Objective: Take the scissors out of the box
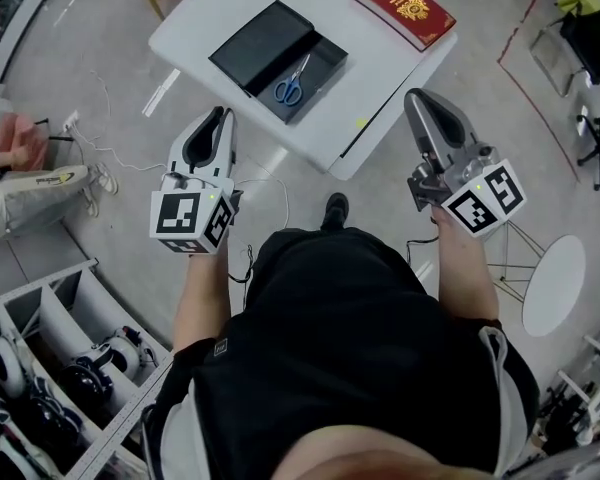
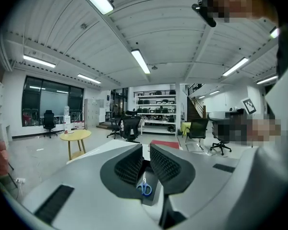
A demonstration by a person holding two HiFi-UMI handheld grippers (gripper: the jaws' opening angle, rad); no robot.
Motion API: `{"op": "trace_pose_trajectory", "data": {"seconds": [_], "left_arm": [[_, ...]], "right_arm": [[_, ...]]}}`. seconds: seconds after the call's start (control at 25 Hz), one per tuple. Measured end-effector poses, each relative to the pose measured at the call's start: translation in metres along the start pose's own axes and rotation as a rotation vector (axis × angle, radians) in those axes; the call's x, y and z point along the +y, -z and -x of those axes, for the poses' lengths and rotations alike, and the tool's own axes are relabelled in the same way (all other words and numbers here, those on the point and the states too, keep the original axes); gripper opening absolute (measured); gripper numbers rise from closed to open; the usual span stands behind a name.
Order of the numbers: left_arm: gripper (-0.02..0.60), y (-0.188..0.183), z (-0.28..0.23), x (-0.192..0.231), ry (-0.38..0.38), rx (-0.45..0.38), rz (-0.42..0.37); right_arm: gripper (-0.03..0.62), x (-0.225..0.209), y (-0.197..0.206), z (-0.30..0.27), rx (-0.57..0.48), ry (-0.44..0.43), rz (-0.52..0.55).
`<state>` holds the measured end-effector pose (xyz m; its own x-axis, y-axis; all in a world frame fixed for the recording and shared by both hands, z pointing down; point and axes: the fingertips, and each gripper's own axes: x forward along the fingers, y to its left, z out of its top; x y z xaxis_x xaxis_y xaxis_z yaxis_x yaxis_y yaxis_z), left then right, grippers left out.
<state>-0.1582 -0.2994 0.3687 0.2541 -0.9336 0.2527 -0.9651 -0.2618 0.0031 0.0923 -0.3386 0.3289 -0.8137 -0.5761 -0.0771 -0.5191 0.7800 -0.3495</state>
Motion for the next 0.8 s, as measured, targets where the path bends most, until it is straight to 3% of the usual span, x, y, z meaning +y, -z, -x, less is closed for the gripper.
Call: {"op": "trace_pose_trajectory", "data": {"seconds": [0.44,0.8], "left_arm": [[0.091,0.027,-0.067,-0.004,0.1,0.124,0.001],[0.121,0.101,-0.137,0.006,0.199,0.342,-0.022]], "right_arm": [[0.029,-0.017,0.004,-0.004,0.017,0.031,-0.022],[0.029,-0.037,0.02,-0.022,0.04,0.093,-0.05]]}}
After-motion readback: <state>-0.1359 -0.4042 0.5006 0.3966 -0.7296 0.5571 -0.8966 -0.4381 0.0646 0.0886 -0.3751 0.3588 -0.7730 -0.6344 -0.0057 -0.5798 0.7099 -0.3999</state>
